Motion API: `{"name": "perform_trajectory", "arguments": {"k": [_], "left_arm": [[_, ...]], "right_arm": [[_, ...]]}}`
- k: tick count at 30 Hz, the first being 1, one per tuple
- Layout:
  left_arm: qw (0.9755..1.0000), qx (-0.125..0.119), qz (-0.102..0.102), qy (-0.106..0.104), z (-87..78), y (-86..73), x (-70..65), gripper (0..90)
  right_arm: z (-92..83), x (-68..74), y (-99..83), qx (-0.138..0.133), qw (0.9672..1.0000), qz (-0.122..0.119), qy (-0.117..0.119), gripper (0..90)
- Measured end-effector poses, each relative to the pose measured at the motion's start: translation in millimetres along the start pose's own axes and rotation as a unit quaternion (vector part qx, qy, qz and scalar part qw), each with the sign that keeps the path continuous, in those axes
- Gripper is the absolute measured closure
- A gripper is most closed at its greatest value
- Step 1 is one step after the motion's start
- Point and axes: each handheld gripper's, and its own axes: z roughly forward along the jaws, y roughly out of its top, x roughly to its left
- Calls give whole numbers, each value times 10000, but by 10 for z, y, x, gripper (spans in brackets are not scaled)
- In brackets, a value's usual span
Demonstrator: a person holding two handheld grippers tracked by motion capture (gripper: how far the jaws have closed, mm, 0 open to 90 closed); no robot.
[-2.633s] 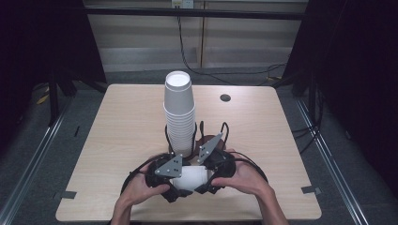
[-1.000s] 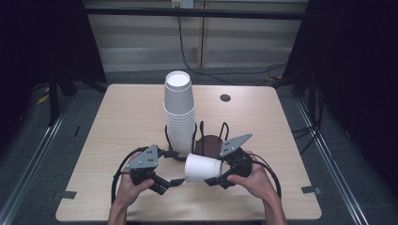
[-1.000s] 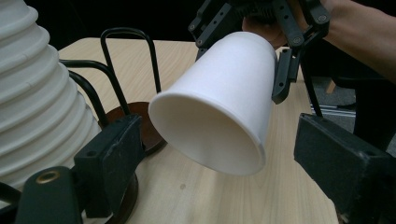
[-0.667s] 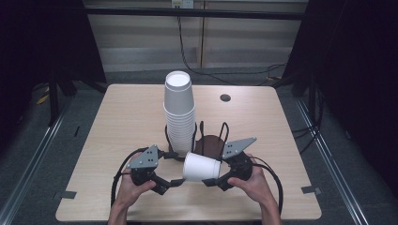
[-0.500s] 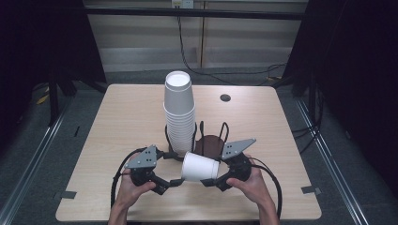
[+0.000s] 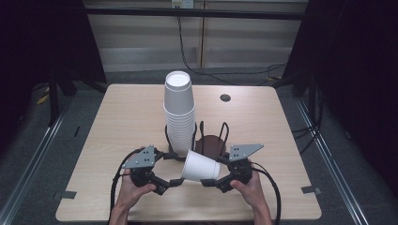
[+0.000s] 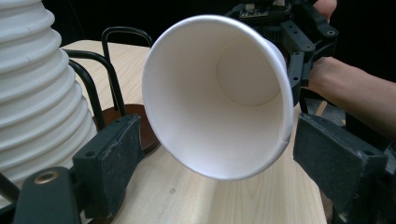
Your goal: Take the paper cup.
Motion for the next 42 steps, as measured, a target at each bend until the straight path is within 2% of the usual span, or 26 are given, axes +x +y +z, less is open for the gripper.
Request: {"name": "perform_trajectory", "arguments": {"k": [8, 14, 16, 20, 21, 24, 25, 34, 37, 38, 42], "left_arm": [[10000, -73, -17, 54, 0, -42, 2, 155], [9996, -296, -1, 41, -3, -56, -5, 154], [9989, -464, -50, 12, 12, -65, -8, 151], [9988, -486, -38, -26, 44, -66, -13, 141], [9987, -507, -60, -55, 58, -64, -12, 120], [9990, -423, -84, 86, 108, -50, -11, 29], [9990, -431, -111, 48, 116, -48, -5, 0], [9993, -365, 1, -75, 176, 7, -5, 0], [9994, -322, -23, -107, 187, 3, 0, 0], [9990, -368, -72, -227, 197, -6, 9, 16], [9989, -377, -85, -263, 221, -6, 7, 34]], "right_arm": [[17, 9, -60, -310, 9995, -44, 72, 230], [39, 21, -85, -396, 9992, -61, 45, 231], [48, 20, -90, -432, 9990, -71, 117, 231], [66, 31, -92, -413, 9990, -90, 140, 231], [74, 40, -92, -421, 9990, -113, 137, 231], [86, 55, -82, -425, 9989, -171, 126, 232], [91, 64, -77, -411, 9989, -198, 115, 232], [121, 77, -64, -339, 9990, -258, 157, 232], [123, 83, -62, -338, 9989, -298, 120, 231], [130, 81, -61, -316, 9989, -311, 166, 231], [139, 78, -60, -286, 9990, -317, 164, 231]]}}
